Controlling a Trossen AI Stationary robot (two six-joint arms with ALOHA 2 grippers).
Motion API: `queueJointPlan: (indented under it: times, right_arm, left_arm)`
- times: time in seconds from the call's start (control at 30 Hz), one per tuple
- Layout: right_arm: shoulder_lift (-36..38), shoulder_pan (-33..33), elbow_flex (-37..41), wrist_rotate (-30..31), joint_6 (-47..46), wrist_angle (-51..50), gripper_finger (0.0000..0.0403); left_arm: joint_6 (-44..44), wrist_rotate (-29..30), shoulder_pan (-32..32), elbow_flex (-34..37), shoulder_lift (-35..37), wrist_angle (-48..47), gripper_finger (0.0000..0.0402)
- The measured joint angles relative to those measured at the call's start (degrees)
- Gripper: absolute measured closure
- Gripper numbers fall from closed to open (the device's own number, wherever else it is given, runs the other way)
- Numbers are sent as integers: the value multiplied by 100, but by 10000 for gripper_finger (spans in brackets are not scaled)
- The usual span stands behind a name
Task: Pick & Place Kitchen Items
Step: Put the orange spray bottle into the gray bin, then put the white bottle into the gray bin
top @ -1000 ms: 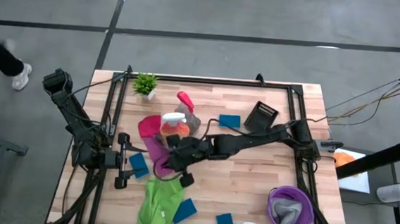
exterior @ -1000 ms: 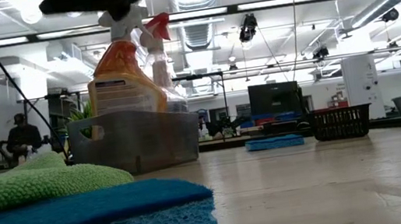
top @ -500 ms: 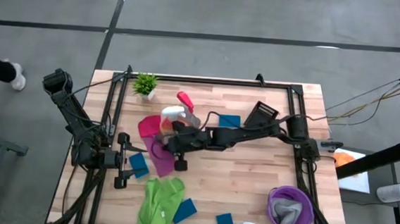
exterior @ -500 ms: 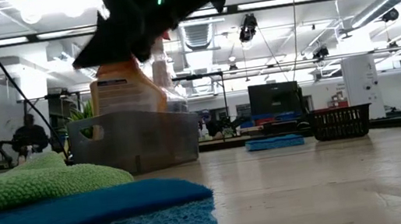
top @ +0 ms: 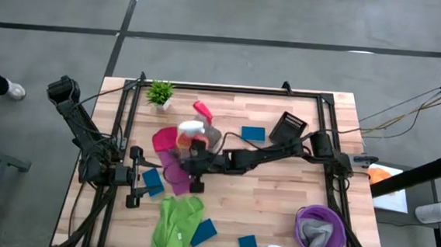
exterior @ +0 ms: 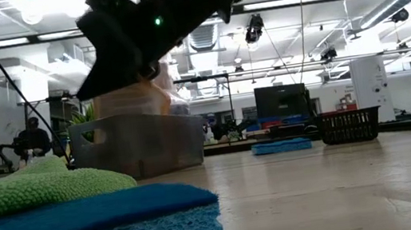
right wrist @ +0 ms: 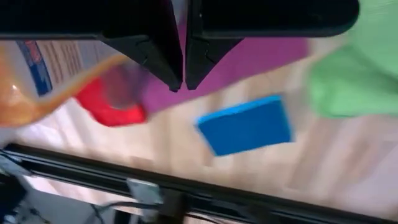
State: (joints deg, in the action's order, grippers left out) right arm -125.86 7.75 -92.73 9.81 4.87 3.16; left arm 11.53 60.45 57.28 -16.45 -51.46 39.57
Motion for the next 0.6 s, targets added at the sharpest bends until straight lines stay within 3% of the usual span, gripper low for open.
queueJointPlan:
  times: [0.37,0.6]
  right_arm:
    - [235,656,-148,-106,681,344,385]
    - [755,898,368,-1277,1192,2187,385]
  left_arm:
    - [-2,1,0,0,-7,-22,120]
    - [-77,-2,0,-2,-17,-65,120]
